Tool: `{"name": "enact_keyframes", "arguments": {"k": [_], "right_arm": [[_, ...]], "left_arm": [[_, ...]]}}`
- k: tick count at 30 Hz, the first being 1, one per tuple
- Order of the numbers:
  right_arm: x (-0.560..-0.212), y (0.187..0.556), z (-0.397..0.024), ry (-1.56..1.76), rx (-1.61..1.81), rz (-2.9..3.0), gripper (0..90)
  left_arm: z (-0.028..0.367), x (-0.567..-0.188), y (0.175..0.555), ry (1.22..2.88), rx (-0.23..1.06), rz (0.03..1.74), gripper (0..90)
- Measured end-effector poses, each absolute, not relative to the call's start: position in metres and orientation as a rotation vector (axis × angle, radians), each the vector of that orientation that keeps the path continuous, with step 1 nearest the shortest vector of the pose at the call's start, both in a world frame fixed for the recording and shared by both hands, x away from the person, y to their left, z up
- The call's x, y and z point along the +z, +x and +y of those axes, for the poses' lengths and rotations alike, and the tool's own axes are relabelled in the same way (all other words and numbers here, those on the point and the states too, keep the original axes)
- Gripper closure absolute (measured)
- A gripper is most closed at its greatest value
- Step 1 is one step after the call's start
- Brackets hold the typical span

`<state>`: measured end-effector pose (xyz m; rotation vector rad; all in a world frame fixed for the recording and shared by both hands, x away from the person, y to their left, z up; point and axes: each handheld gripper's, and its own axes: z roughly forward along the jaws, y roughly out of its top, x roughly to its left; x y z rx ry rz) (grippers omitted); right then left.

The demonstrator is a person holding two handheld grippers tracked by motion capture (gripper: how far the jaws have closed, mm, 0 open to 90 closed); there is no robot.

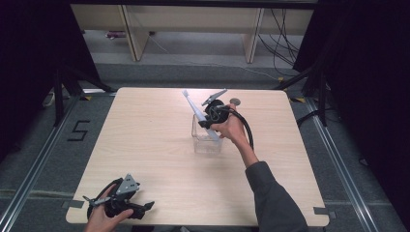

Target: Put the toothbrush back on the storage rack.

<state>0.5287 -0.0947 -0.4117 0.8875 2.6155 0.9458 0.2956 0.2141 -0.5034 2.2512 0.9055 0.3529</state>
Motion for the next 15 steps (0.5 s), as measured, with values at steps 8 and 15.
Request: {"name": "enact_keyframes", "arguments": {"k": [8, 15], "right_arm": [[-0.4185, 0.5300, -0.0921, 0.860, 0.905, 2.647, 67.0], [-0.4214, 0.5305, -0.0898, 0.863, 0.871, 2.664, 67.0]], "left_arm": [[0.2141, -0.5034, 0.2954, 2.249, 0.353, 0.907, 14.9], [0.2141, -0.5035, 0.2954, 2.248, 0.351, 0.908, 14.9]]}}
